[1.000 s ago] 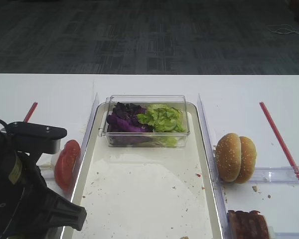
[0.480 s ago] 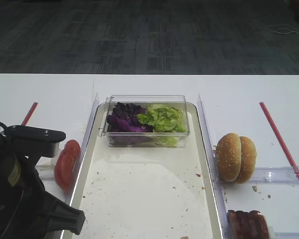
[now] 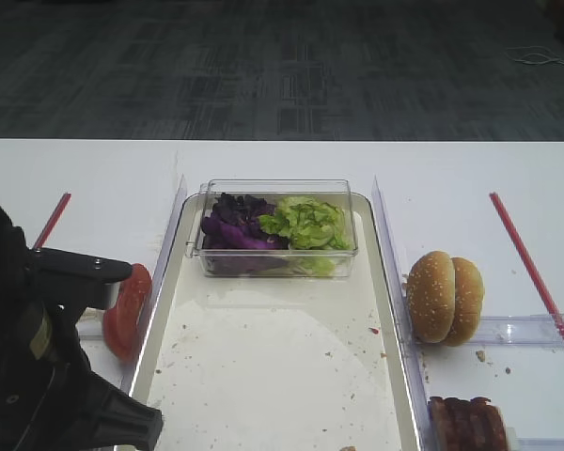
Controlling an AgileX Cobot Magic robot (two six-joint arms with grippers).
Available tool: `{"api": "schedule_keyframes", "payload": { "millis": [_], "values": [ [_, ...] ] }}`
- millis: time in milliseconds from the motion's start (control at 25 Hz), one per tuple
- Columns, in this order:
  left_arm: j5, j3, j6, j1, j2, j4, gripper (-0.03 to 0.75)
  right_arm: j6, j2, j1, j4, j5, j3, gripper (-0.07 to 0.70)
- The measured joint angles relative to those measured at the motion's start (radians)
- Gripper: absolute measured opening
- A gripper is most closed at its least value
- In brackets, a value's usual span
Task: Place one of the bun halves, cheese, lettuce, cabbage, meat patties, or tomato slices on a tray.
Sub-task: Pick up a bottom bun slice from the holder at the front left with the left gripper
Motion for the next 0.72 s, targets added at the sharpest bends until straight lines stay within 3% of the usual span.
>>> {"api": "schedule_keyframes", "payload": {
  "millis": [440, 720],
  "values": [
    [0.042, 0.0, 0.02, 0.0, 0.0, -0.001, 0.197, 0.0, 0.0, 0.0, 0.0, 0.0, 0.0, 0.66],
    [0.042, 0.0, 0.022, 0.0, 0.0, -0.002, 0.118, -0.002, 0.0, 0.0, 0.0, 0.0, 0.0, 0.66]
  ]
}}
